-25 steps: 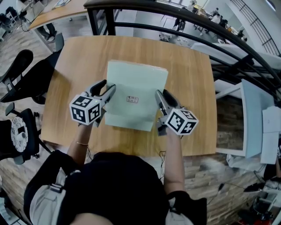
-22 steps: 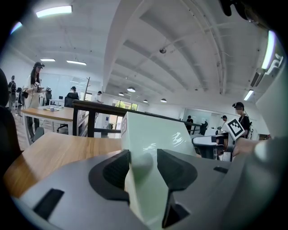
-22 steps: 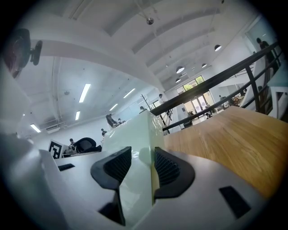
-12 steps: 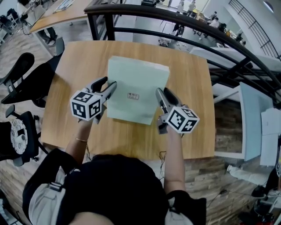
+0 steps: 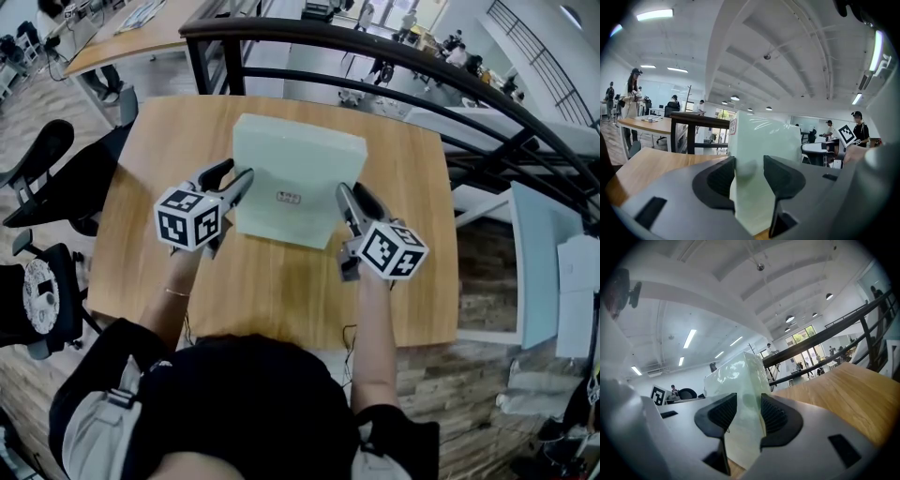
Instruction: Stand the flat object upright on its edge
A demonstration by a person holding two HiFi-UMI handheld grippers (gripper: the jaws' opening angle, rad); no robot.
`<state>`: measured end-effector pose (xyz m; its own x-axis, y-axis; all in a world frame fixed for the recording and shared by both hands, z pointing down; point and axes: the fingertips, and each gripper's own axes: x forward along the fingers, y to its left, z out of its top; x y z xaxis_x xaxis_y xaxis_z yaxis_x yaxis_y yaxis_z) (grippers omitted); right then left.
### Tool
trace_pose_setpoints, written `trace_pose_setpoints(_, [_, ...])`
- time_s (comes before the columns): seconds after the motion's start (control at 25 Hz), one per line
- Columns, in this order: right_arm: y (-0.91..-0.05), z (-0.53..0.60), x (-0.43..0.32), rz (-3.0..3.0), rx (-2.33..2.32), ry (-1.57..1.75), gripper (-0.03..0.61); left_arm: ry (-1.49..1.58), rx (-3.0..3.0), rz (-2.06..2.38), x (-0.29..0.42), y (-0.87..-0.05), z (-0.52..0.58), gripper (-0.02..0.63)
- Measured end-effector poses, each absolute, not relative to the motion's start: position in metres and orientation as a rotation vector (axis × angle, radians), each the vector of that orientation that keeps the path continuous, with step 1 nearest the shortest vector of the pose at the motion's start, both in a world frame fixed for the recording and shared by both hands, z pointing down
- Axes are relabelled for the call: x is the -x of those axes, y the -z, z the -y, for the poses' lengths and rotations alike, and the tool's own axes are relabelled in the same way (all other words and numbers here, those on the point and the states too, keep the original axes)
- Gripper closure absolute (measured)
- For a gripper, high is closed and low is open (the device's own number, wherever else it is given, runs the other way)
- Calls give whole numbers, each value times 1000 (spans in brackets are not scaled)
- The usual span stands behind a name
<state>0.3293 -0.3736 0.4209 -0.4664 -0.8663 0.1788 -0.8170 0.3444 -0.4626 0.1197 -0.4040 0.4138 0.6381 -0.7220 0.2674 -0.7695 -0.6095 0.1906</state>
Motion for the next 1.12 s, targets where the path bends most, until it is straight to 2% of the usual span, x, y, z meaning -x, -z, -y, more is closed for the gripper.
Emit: trace_pose_setpoints(1.12, [-418, 351, -325, -2505, 1530, 716, 420, -181, -2622, 1224, -115, -410, 376, 414])
